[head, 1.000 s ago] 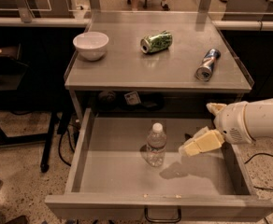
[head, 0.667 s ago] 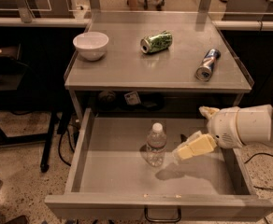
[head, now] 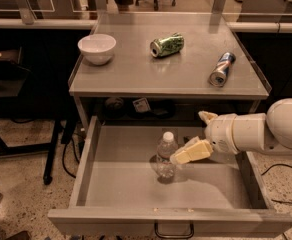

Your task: Pick water bottle from top drawer and place on counter

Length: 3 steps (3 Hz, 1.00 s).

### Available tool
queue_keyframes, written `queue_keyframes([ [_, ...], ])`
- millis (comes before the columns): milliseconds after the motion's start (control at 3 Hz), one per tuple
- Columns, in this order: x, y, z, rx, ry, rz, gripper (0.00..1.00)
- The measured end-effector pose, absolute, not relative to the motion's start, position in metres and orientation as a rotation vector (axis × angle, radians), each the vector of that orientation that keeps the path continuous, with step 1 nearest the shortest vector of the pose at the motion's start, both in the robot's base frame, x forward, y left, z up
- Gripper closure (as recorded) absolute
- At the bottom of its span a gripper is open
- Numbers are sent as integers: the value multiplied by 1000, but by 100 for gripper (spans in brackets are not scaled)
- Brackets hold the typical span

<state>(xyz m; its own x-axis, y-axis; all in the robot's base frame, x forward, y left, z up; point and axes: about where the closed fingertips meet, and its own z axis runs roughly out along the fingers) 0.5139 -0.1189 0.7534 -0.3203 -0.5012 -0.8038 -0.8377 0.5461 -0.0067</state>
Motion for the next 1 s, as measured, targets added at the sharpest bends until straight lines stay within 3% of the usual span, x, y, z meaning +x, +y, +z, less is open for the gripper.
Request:
queue_keyframes([
  [1000, 505, -100, 712, -1062, 2044, 629, 0],
])
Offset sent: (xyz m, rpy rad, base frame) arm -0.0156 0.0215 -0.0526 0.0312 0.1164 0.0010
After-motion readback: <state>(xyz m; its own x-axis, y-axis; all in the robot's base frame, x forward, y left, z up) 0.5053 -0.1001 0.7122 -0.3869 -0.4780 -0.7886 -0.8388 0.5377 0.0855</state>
